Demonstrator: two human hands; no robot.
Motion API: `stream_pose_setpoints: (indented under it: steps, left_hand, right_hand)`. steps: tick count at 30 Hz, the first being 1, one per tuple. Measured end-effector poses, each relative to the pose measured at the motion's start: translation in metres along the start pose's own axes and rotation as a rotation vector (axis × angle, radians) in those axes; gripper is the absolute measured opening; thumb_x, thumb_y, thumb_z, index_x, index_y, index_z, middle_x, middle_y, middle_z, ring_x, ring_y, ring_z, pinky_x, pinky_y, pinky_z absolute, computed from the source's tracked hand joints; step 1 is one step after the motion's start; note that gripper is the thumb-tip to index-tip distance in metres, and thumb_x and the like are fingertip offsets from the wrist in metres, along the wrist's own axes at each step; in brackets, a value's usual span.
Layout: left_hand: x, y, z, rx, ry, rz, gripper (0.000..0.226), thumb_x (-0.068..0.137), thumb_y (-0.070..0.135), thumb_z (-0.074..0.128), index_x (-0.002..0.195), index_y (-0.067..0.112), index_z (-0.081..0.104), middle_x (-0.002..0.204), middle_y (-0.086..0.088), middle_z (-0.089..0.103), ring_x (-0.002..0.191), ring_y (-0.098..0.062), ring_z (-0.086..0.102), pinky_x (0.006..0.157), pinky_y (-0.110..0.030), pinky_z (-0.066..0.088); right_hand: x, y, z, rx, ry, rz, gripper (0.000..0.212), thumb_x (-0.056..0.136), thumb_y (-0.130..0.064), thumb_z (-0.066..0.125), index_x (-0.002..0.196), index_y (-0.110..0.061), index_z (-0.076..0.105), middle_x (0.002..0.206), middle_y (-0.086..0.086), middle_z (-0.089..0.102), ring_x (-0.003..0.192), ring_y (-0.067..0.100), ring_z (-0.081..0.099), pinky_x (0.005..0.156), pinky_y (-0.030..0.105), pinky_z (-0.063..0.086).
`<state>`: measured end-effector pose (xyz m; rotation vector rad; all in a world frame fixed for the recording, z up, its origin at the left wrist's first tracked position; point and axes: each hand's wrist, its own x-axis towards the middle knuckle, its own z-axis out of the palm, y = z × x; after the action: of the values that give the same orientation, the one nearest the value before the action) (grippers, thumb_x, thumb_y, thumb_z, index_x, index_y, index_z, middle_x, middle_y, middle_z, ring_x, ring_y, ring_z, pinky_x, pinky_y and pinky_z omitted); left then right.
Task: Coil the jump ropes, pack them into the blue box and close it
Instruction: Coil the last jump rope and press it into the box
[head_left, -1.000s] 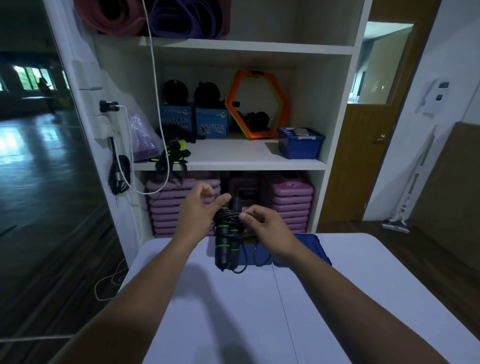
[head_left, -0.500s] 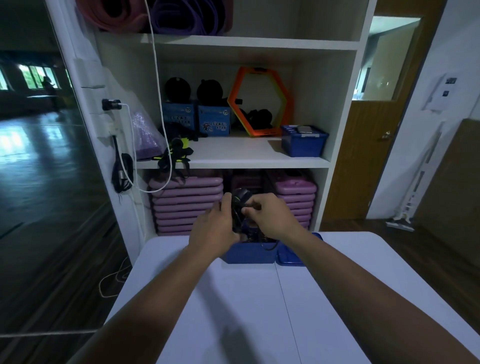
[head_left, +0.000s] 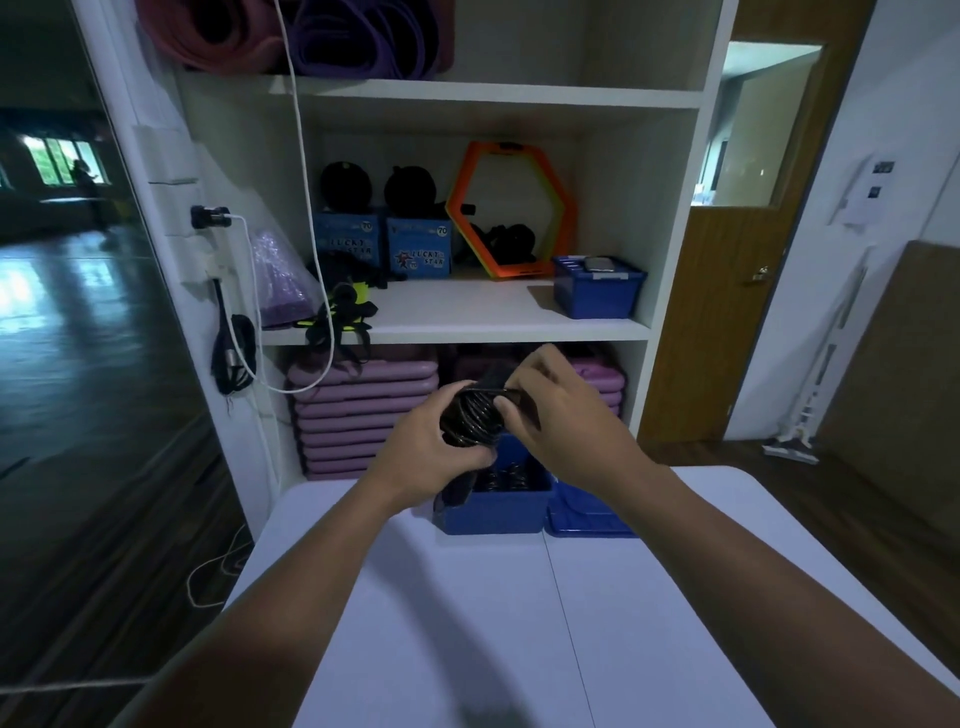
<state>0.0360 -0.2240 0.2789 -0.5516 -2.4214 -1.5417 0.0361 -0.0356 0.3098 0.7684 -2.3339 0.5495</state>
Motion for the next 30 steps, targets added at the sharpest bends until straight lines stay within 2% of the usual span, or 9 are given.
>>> stream_pose_setpoints:
  steps: [5, 9, 12, 15, 20, 23, 26, 28, 30]
  left_hand:
    - [-0.001, 0.008, -0.004, -0.234, -0.111, 0.017, 0.082, 0.085, 0.006, 0.074, 0.140, 0.057, 0.040, 0.131, 0.012, 0.059, 0.114, -0.007, 0.061, 0.091, -0.025, 0.053]
    - [-0.001, 0.014, -0.003, -0.288, -0.173, 0.022, 0.070, 0.094, 0.009, 0.064, 0.136, 0.061, 0.043, 0.136, 0.004, 0.058, 0.117, -0.016, 0.062, 0.093, -0.029, 0.053]
    - [0.000, 0.015, 0.002, -0.320, -0.183, -0.024, 0.062, 0.098, 0.009, 0.057, 0.136, 0.056, 0.044, 0.132, 0.005, 0.056, 0.115, -0.022, 0.063, 0.093, -0.036, 0.056]
    - [0.001, 0.016, 0.007, -0.263, -0.221, -0.051, 0.063, 0.098, 0.010, 0.056, 0.140, 0.052, 0.038, 0.130, 0.004, 0.055, 0.112, -0.017, 0.063, 0.094, -0.037, 0.056]
    - [0.000, 0.024, 0.012, -0.101, -0.237, -0.029, 0.077, 0.088, 0.018, 0.075, 0.145, 0.038, 0.027, 0.114, 0.031, 0.045, 0.091, 0.034, 0.048, 0.075, 0.000, 0.044]
    - [0.000, 0.025, 0.012, -0.002, -0.197, -0.017, 0.076, 0.091, 0.024, 0.072, 0.148, 0.040, 0.025, 0.113, 0.041, 0.035, 0.087, 0.043, 0.035, 0.073, 0.003, 0.040]
    - [-0.004, 0.021, 0.012, 0.035, -0.153, -0.001, 0.073, 0.094, 0.029, 0.068, 0.148, 0.053, 0.025, 0.122, 0.049, 0.030, 0.105, 0.033, 0.035, 0.089, -0.006, 0.035]
    - [-0.006, 0.018, 0.014, 0.052, -0.121, 0.010, 0.069, 0.095, 0.030, 0.065, 0.146, 0.058, 0.028, 0.128, 0.045, 0.032, 0.123, 0.014, 0.037, 0.099, -0.017, 0.036]
    - [-0.007, 0.018, 0.016, 0.054, -0.084, 0.020, 0.065, 0.096, 0.030, 0.064, 0.144, 0.060, 0.029, 0.128, 0.044, 0.035, 0.122, 0.012, 0.040, 0.100, -0.017, 0.036]
  right_hand:
    - [0.004, 0.008, -0.014, 0.051, 0.031, -0.032, 0.022, 0.096, -0.029, 0.059, 0.100, -0.008, 0.063, 0.122, 0.005, 0.052, 0.100, 0.014, 0.052, 0.083, 0.023, 0.045]
    - [0.007, 0.012, -0.019, 0.124, 0.090, 0.045, 0.021, 0.093, -0.029, 0.064, 0.101, -0.010, 0.068, 0.106, 0.003, 0.060, 0.092, 0.010, 0.053, 0.077, 0.005, 0.036]
    - [0.007, 0.011, -0.015, 0.107, 0.159, 0.109, 0.022, 0.092, -0.030, 0.066, 0.101, -0.011, 0.070, 0.094, 0.002, 0.054, 0.081, 0.012, 0.050, 0.069, 0.008, 0.036]
    - [0.007, 0.007, -0.008, 0.055, 0.198, 0.138, 0.020, 0.093, -0.030, 0.065, 0.100, -0.012, 0.070, 0.090, 0.002, 0.052, 0.075, 0.017, 0.052, 0.064, 0.026, 0.045]
    - [0.008, 0.001, -0.003, -0.037, 0.181, 0.122, 0.021, 0.095, -0.030, 0.062, 0.098, -0.010, 0.068, 0.088, 0.007, 0.055, 0.073, 0.026, 0.057, 0.059, 0.037, 0.048]
    - [0.005, 0.003, -0.002, -0.083, 0.166, 0.084, 0.021, 0.095, -0.032, 0.061, 0.098, -0.012, 0.068, 0.085, 0.007, 0.058, 0.077, 0.025, 0.056, 0.058, 0.036, 0.046]
    - [0.002, 0.009, -0.005, -0.049, 0.128, 0.054, 0.021, 0.095, -0.033, 0.061, 0.100, -0.014, 0.070, 0.084, 0.006, 0.060, 0.072, 0.023, 0.057, 0.058, 0.036, 0.047]
    - [0.000, 0.013, -0.006, -0.028, 0.115, 0.043, 0.021, 0.095, -0.033, 0.061, 0.101, -0.015, 0.071, 0.082, 0.005, 0.061, 0.068, 0.021, 0.057, 0.057, 0.034, 0.045]
    - [-0.001, 0.015, -0.006, 0.015, 0.109, 0.046, 0.021, 0.095, -0.031, 0.062, 0.104, -0.015, 0.072, 0.081, 0.004, 0.063, 0.067, 0.018, 0.056, 0.058, 0.031, 0.043]
